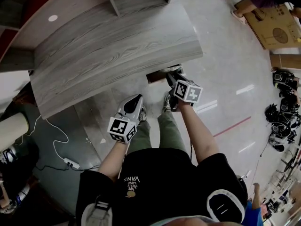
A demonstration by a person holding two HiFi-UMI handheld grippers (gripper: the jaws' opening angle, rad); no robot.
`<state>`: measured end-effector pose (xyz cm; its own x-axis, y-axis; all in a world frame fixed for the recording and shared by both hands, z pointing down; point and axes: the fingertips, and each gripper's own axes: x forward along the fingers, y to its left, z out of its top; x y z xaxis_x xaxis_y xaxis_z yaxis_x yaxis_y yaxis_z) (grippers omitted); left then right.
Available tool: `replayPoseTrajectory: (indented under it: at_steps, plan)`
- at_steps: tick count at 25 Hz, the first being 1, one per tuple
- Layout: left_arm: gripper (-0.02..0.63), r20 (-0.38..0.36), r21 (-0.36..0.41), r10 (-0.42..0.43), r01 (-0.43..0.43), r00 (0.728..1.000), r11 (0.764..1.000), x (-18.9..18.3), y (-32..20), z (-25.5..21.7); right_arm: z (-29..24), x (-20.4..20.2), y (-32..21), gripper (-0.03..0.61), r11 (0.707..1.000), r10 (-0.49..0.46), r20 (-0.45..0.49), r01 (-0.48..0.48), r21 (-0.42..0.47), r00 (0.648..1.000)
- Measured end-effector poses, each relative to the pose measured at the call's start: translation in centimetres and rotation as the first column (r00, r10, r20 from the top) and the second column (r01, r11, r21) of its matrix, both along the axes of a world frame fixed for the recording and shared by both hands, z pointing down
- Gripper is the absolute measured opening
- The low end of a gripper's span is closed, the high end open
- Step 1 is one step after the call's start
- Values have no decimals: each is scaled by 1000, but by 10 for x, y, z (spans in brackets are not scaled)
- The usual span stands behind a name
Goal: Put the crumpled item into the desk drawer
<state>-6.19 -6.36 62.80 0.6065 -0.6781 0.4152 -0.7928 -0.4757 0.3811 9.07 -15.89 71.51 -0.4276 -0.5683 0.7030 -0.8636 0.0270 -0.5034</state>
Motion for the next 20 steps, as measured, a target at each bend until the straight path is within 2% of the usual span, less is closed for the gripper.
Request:
replayPoseTrajectory:
  at_steps: [12,20]
  plan:
    - [54,-1,-7,1,-1,1000,1000,-1,0,2,3,-1,3,138,1000,5,17,-5,-10,1000]
    - [54,8,-4,10,-10,1000,1000,0,-4,3,0,-2,3,137,999,-17,20,16,45,1000]
